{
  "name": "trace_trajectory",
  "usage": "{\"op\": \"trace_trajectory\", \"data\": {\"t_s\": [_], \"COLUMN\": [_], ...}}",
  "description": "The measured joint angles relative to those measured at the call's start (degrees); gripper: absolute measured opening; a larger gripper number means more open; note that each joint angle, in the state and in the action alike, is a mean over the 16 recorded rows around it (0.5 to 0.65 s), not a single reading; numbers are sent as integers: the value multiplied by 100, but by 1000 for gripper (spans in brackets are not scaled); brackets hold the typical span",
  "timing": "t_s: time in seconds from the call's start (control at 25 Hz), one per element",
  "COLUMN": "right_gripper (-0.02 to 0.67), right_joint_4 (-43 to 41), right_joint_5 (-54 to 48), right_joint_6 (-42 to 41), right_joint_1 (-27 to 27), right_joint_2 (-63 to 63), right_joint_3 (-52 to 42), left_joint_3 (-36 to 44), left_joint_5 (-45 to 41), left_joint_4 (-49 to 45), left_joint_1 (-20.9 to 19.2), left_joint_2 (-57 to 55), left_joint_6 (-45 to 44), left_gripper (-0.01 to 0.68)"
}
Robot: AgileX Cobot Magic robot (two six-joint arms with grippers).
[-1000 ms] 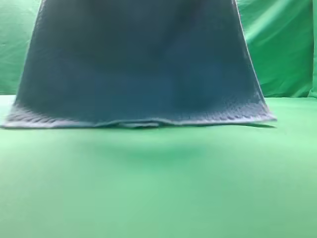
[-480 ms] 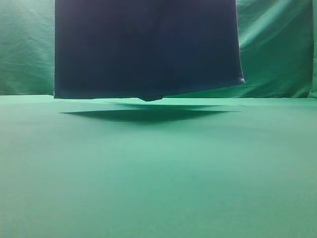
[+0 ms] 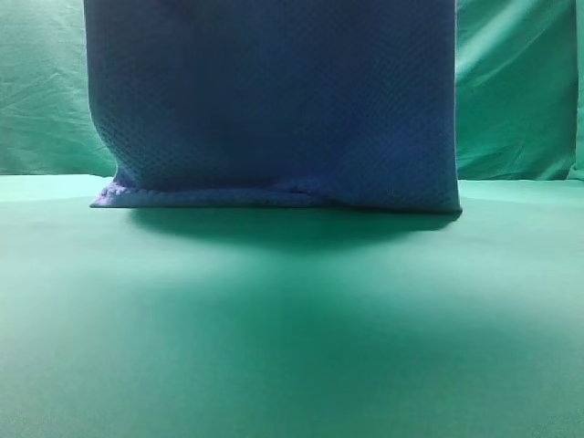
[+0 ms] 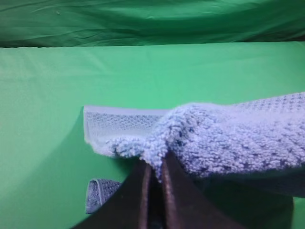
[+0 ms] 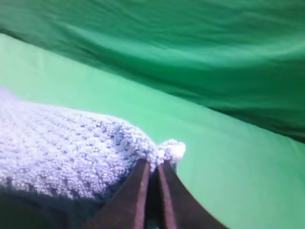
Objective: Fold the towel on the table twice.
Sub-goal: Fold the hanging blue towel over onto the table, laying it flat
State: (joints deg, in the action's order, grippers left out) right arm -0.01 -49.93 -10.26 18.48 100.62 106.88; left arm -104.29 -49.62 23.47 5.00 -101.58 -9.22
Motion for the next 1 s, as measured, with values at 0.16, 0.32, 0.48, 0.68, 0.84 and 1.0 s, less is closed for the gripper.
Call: {"op": "trace_trajectory", "data": {"t_s": [0.16, 0.32, 0.48, 0.68, 0.84, 1.0], "right_gripper": [0, 0, 0, 0, 0, 0], "right_joint_4": [59, 137, 210, 273, 273, 269], "right_joint_5": [230, 477, 635, 649, 549, 433], "right_joint_6": [10, 3, -16, -43, -44, 11], "right_joint_1": [6, 31, 118, 320, 516, 687], "right_joint_2": [-605, -1243, -1813, -2376, -2707, -3010], "right_joint_3": [-939, -1848, -2633, -3339, -3722, -4078], "left_joint_3": [1079, 2059, 2884, 3747, 4381, 5012], "left_joint_5": [372, 649, 753, 745, 689, 626], "left_joint_4": [4, 33, 66, 89, 122, 181], "left_joint_1": [74, 135, 168, 176, 176, 176], "left_joint_2": [685, 1407, 2076, 2831, 3354, 3812], "left_joint_6": [-29, -57, -70, -71, -76, -88], "left_gripper": [0, 0, 0, 0, 0, 0]}}
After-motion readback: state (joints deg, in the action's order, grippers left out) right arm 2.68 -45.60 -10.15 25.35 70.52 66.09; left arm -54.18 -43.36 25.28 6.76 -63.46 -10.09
